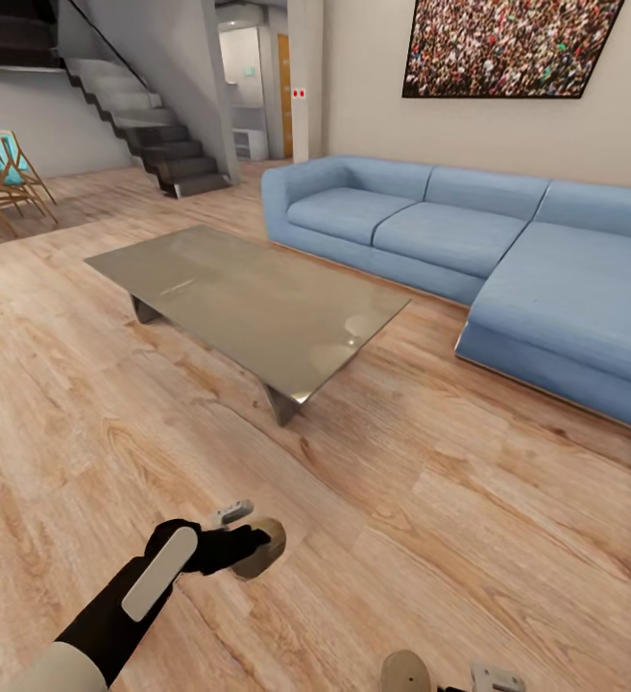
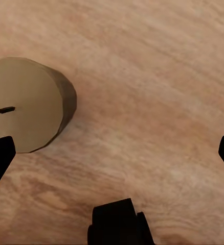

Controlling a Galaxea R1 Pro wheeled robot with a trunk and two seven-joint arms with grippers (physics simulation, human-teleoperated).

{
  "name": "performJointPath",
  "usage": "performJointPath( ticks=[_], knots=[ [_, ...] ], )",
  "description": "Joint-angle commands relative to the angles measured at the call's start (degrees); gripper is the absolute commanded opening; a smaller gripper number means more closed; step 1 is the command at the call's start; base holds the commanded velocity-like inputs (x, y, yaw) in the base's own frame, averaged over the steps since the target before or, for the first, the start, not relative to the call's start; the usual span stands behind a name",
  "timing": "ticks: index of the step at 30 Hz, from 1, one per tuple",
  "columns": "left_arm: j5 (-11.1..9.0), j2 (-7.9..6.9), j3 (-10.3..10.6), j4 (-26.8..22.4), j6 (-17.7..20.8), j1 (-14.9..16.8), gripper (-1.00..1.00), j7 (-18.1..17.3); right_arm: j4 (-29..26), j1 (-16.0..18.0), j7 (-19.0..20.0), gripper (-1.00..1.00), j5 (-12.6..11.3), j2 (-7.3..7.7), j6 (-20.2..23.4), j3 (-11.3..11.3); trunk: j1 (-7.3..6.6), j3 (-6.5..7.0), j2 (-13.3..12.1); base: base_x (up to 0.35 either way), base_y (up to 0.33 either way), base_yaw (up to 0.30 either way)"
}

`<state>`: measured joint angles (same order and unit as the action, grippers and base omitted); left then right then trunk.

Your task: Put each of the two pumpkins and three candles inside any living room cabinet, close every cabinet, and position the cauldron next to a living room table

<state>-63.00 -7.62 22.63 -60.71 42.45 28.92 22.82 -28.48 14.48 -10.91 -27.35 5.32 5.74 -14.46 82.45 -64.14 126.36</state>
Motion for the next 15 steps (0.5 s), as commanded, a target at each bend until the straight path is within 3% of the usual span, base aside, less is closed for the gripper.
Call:
performJointPath(
  ticks=[1, 5, 9, 11, 15],
  knots=[
    [-1.4, -0.57, 0.1, -1.7, 1.4, 0.0, -1.0, 0.6, -0.1, 0.0, -0.5, 1.0, -0.3, 0.1, 0.3, -0.5, 0.22, -0.23, 0.4, 0.0, 0.0, 0.0],
    [-5.3, -2.67, 0.2, -6.7, 3.5, -0.2, -1.0, 0.5, -0.1, 0.0, -0.2, 1.0, -0.1, 0.07, 0.0, -0.8, 1.1, -0.95, 2.0, 0.0, 0.0, 0.0],
    [-10.2, -3.9, 0.2, -8.6, 4.4, -0.3, -1.0, 0.5, -0.2, 0.0, 0.2, 1.0, -0.2, 0.0, -2.6, -1.6, 1.98, -1.67, 3.6, 0.0, 0.0, 0.0],
    [-11.3, -4.09, 0.2, -8.8, 4.7, -0.3, -1.0, 0.5, -0.2, 0.0, 0.3, 1.0, -0.2, -0.36, -3.0, -3.0, 2.42, -2.03, 4.4, 0.0, 0.0, 0.0],
    [-12.3, -4.3, 0.2, -9.0, 5.0, -0.4, -1.0, 0.5, -0.1, 0.0, 0.2, 1.0, -0.1, -2.05, -3.5, -8.8, 3.29, -2.75, 6.0, 0.0, 0.0, 0.0]
  ],
)
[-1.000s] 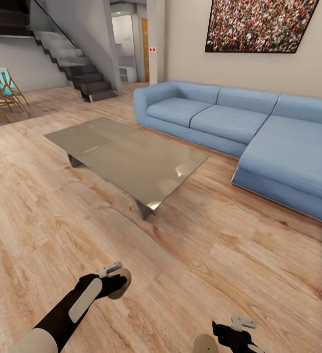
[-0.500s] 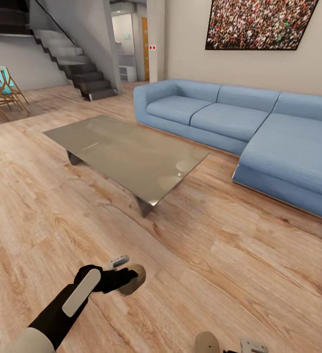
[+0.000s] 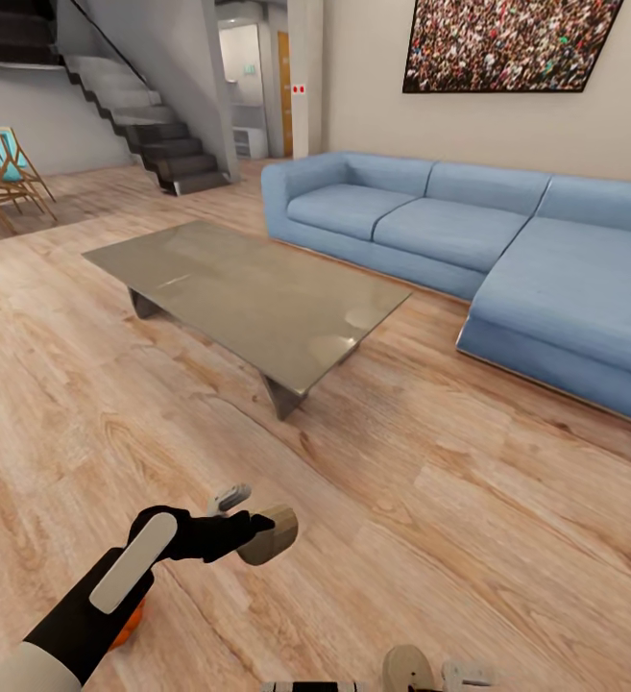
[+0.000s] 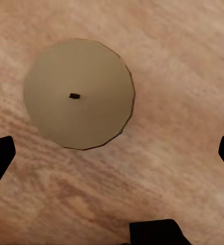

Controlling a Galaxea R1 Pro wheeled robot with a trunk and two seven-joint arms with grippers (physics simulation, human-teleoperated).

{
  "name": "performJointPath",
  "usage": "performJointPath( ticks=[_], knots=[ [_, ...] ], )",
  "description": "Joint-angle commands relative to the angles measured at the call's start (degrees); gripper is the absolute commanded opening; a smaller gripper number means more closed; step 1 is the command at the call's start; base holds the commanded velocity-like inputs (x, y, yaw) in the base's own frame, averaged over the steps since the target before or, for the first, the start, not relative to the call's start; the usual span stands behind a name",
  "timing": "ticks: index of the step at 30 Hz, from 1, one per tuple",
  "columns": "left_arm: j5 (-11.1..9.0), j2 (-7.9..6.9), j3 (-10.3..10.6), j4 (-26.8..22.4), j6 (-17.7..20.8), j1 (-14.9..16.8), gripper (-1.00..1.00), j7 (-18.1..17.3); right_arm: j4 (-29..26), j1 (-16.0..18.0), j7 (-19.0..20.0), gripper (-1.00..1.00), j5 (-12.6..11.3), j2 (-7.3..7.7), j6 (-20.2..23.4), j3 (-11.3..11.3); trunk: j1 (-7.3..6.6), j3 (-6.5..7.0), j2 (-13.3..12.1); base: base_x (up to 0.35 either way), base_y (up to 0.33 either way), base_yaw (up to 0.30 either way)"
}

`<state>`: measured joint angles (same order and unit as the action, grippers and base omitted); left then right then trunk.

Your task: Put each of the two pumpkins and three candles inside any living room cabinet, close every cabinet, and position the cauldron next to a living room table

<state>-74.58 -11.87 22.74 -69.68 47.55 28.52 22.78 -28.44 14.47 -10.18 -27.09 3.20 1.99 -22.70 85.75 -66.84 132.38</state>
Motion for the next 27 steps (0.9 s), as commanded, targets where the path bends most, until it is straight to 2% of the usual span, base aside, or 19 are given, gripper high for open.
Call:
performJointPath(
  ticks=[1, 7, 9, 13, 27],
  knots=[
    [-0.7, -0.05, 0.1, -0.1, -0.1, 0.0, -1.0, 0.5, -0.1, 0.0, -0.5, 1.0, -0.4, -0.05, 0.2, -0.9, 0.21, -0.23, 0.4, 0.0, 0.0, 0.0],
    [-0.8, -0.02, 0.1, -0.1, 0.0, 0.0, -1.0, 0.5, -0.1, 0.0, -0.5, 1.0, -0.3, -0.61, 0.1, -2.3, 1.53, -1.31, 2.8, 0.0, 0.0, 0.0],
    [-0.8, -0.01, 0.1, -0.1, 0.0, 0.0, -1.0, 0.5, -0.1, 0.0, -0.5, 1.0, -0.3, -0.63, 0.1, -2.4, 1.97, -1.66, 3.6, 0.0, 0.0, 0.0],
    [-0.8, 0.0, 0.2, -0.1, 0.0, 0.0, -1.0, 0.5, -0.1, 0.0, -0.5, 1.0, -0.3, -0.64, 0.0, -2.4, 1.97, -1.66, 3.6, 0.0, 0.0, 0.0],
    [-0.8, 0.01, 0.2, 0.0, 0.0, 0.0, -1.0, 0.5, -0.1, 0.0, -0.5, 1.0, -0.3, -0.65, 0.0, -2.4, 5.05, -4.18, 9.3, 0.0, 0.0, 0.0]
  ],
)
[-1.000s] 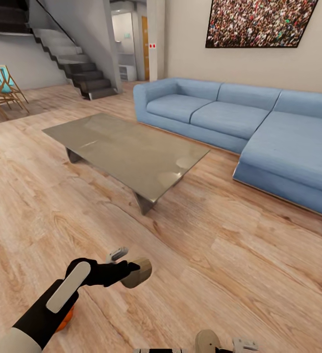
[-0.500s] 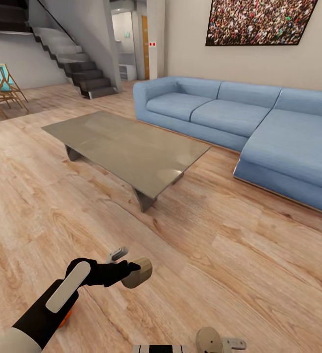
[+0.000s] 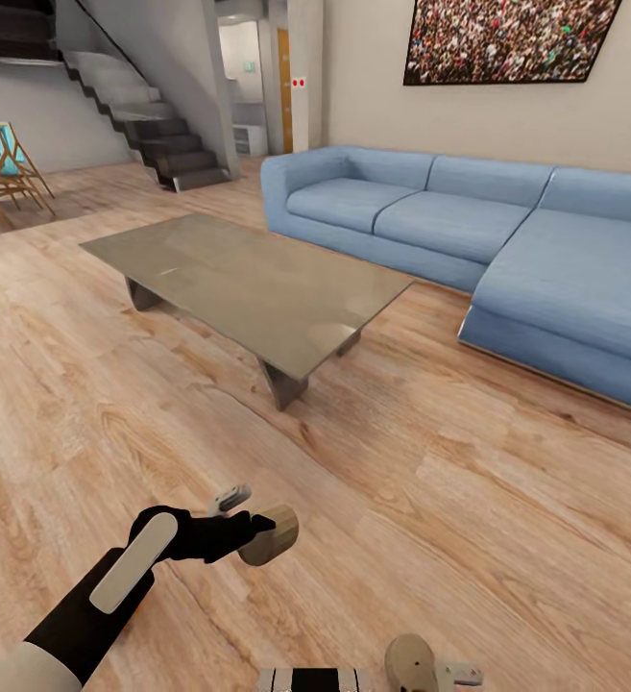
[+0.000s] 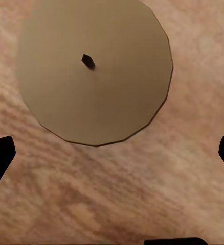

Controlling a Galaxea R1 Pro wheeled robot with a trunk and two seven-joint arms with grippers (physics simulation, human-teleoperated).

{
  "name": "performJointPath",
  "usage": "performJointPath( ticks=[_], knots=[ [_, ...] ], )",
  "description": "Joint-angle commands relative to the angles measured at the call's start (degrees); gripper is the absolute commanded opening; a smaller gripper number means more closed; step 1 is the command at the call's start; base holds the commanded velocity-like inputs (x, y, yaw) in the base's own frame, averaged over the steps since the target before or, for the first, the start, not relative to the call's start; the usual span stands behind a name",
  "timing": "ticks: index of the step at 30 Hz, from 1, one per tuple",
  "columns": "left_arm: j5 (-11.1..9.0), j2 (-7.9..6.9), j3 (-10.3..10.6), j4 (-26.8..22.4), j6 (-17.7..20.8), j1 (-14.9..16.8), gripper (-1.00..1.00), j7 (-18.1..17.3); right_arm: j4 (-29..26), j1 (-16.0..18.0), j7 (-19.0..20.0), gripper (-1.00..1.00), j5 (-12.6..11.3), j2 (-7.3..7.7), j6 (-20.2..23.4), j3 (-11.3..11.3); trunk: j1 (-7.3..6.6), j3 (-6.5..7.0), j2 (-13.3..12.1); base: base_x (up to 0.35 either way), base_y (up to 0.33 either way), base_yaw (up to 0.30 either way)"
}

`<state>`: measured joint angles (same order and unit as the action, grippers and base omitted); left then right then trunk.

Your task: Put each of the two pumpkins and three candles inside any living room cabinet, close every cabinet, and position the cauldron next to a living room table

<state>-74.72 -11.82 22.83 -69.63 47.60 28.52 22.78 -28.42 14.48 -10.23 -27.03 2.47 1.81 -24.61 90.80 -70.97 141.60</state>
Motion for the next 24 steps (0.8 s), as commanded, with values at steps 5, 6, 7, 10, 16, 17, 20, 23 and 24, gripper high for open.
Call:
performJointPath(
  ticks=[5, 6, 7, 10, 16, 17, 20, 23, 24],
  knots=[
    [-0.7, -0.05, 0.1, -0.1, -0.1, 0.0, -1.0, 0.5, -0.1, 0.0, -0.5, 1.0, -0.4, 0.08, 0.2, -0.5, 0.87, -0.77, 1.6, 0.0, 0.0, 0.0],
    [-0.7, -0.05, 0.1, -0.1, -0.1, 0.0, -1.0, 0.5, -0.1, 0.0, -0.5, 1.0, -0.4, 0.08, 0.2, -0.5, 0.87, -0.77, 1.6, 0.0, 0.0, 0.0],
    [-0.7, -0.05, 0.1, -0.1, -0.1, 0.0, -1.0, 0.5, -0.1, 0.0, -0.5, 1.0, -0.4, 0.08, 0.2, -0.5, 0.87, -0.77, 1.6, 0.0, 0.0, 0.0],
    [-0.7, -0.05, 0.1, -0.1, -0.1, 0.0, -1.0, 0.5, -0.1, 0.0, -0.5, 1.0, -0.4, 0.08, 0.2, -0.5, 0.92, -1.21, 1.7, 0.0, 0.0, 0.0],
    [-0.7, -0.05, 0.1, -0.1, -0.1, 0.0, -1.0, 0.5, -0.1, 0.0, -0.4, 1.0, -0.4, 0.04, 0.2, -0.6, 1.03, -2.1, 1.7, 0.0, 0.0, 0.0],
    [-0.7, -0.05, 0.1, -0.1, -0.1, 0.0, -1.0, 0.5, -0.1, 0.0, -0.4, 1.0, -0.4, 0.02, 0.2, -0.7, 1.03, -2.1, 1.7, 0.0, 0.0, 0.0],
    [-0.7, -0.05, 0.1, -0.1, -0.1, 0.0, -1.0, 0.5, -0.1, 0.0, -0.4, 1.0, -0.4, 0.0, 0.2, -1.3, 1.03, -2.1, 1.7, 0.0, 0.0, 0.0],
    [-0.7, -0.05, 0.1, -0.1, -0.1, 0.0, -1.0, 0.5, -0.1, 0.0, -0.4, 1.0, -0.4, -0.02, 0.2, -1.6, 1.03, -2.1, 1.7, 0.0, 0.0, 0.0],
    [-0.7, -0.05, 0.1, -0.1, -0.1, 0.0, -1.0, 0.5, -0.1, 0.0, -0.4, 1.0, -0.3, -0.18, 0.2, -1.6, 1.03, -2.1, 1.7, 0.0, 0.0, 0.0]
  ],
)
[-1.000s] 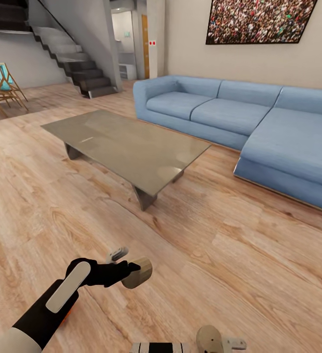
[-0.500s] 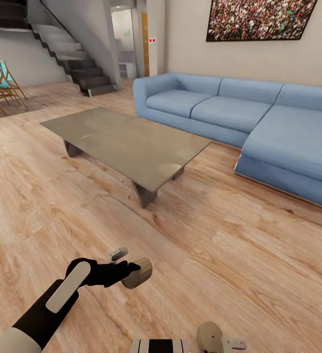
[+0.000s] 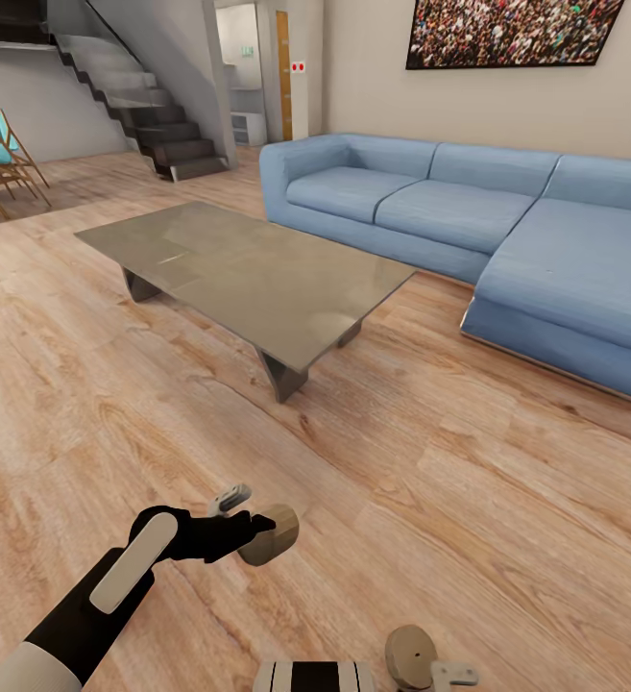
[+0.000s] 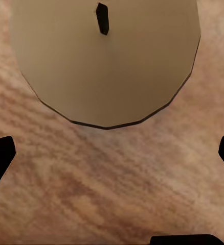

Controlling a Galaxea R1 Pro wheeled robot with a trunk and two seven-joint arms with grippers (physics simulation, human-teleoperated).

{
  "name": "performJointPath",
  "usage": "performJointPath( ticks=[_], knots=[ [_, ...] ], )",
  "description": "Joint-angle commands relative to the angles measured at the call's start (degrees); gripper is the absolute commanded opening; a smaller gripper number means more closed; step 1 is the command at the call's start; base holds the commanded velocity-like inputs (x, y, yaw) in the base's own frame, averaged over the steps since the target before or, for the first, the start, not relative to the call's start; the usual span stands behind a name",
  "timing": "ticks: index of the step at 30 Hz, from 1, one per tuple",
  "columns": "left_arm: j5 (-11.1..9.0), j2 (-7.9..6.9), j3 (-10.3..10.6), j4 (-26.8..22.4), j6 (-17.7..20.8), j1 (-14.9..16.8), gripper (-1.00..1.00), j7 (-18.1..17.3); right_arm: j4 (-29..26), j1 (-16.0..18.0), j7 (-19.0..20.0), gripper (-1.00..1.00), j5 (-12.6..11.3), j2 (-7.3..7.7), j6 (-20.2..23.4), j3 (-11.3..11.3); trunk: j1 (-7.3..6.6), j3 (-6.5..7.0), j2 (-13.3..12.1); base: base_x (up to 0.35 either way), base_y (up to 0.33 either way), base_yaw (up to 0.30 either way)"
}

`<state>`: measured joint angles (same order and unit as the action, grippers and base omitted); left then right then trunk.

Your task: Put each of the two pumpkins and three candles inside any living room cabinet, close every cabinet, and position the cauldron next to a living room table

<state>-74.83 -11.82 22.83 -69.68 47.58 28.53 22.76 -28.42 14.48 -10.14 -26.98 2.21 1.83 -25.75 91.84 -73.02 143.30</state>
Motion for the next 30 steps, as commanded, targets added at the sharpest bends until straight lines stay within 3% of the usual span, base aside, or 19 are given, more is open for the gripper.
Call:
performJointPath(
  ticks=[1, 30],
  knots=[
    [-0.6, -0.05, 0.1, -0.1, 0.0, 0.0, -1.0, 0.5, -0.1, 0.0, -0.5, 1.0, -0.4, -0.04, 0.2, -0.5, -0.01, -0.04, 0.0, 0.005, 0.0, 0.0],
    [-0.6, 0.04, 0.6, -0.1, -0.1, 0.0, -1.0, 0.5, -0.1, 0.0, -0.5, 1.0, -0.4, -0.36, 0.1, -0.5, -0.01, -0.04, 0.0, 0.083, 0.0, 0.0]
  ],
)
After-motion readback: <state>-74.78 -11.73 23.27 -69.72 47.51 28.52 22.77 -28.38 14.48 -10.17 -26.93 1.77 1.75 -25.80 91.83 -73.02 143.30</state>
